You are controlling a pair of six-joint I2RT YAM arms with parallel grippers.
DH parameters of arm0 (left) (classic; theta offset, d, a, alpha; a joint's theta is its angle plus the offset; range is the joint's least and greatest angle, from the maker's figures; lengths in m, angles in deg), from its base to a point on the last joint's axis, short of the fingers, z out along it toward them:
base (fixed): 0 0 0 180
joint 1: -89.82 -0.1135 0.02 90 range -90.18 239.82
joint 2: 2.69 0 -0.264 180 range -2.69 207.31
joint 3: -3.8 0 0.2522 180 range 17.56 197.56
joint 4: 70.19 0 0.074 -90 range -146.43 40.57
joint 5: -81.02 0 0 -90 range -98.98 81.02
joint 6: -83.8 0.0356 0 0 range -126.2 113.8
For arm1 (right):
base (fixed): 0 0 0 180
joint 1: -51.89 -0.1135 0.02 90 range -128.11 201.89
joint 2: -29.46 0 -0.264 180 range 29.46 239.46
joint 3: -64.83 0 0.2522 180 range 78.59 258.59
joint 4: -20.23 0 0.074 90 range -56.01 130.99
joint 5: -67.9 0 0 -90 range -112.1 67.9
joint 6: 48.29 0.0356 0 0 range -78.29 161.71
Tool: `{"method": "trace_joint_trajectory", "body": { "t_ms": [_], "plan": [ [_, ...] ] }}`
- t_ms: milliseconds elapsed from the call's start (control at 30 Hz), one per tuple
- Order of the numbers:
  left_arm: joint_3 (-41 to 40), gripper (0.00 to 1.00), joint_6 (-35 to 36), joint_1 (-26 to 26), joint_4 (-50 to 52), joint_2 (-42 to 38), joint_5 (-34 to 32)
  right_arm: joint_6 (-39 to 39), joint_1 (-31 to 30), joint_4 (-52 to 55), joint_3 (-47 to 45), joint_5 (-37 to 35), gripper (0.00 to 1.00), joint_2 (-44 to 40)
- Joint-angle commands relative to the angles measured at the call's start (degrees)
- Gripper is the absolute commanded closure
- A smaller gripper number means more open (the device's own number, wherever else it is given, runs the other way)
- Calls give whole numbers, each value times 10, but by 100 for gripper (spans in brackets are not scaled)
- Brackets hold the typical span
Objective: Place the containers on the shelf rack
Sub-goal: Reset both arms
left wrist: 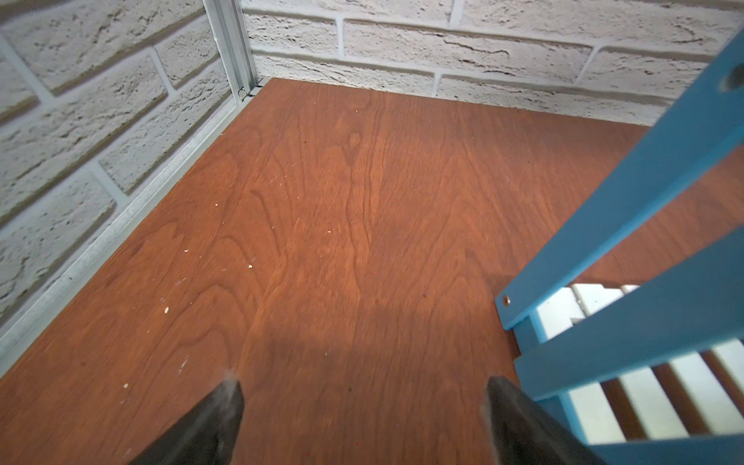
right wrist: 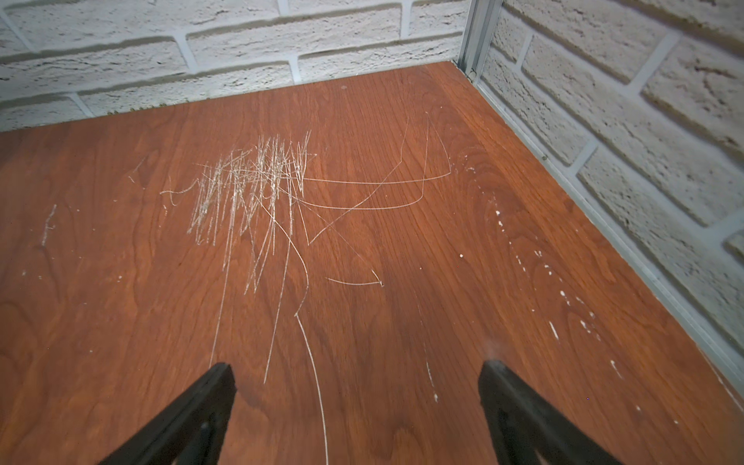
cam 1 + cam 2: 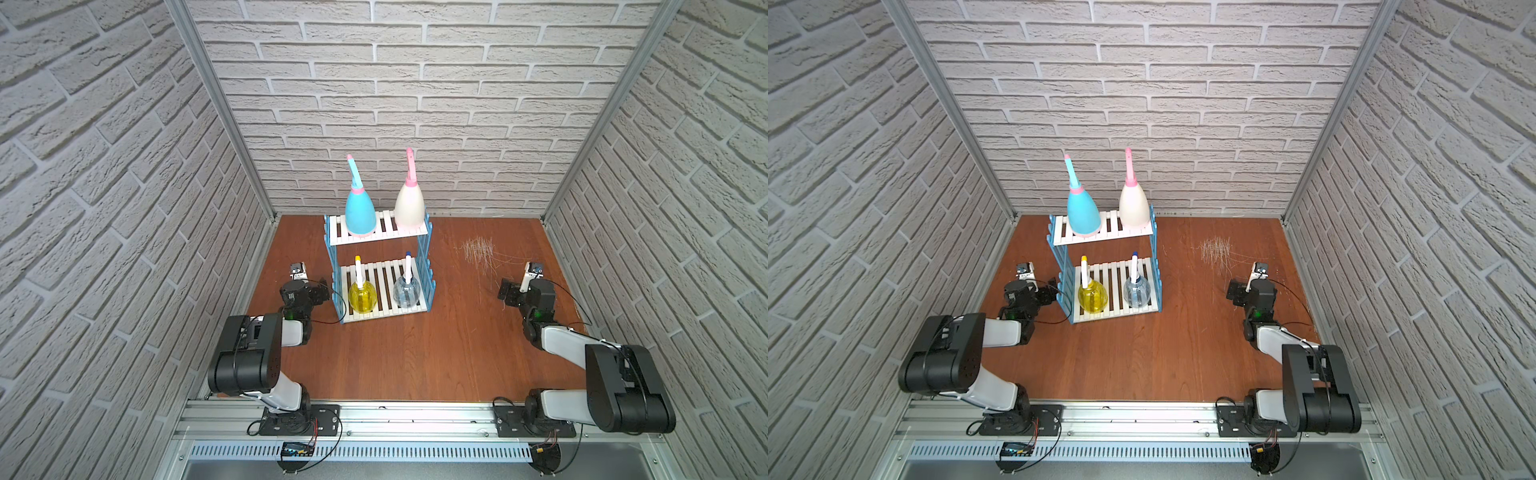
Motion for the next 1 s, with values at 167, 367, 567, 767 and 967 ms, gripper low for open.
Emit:
{"method": "trace_joint_trajectory", "body": {
  "t_ms": [167,367,567,767,967],
  "plan": [
    [10,2,11,6,-20,1,-10,-26,6,-161,-6,79,1,95],
    [10,2,11,6,-19,1,-10,-43,-6,-112,24,74,1,95],
    [10,2,11,6,-19,1,-10,-45,-8,-103,24,70,1,91],
    [11,2,11,7,-19,1,-10,-46,-10,-106,23,68,1,91],
    [13,2,9,5,-15,2,-9,-46,-10,-105,24,68,1,91]
  ]
}}
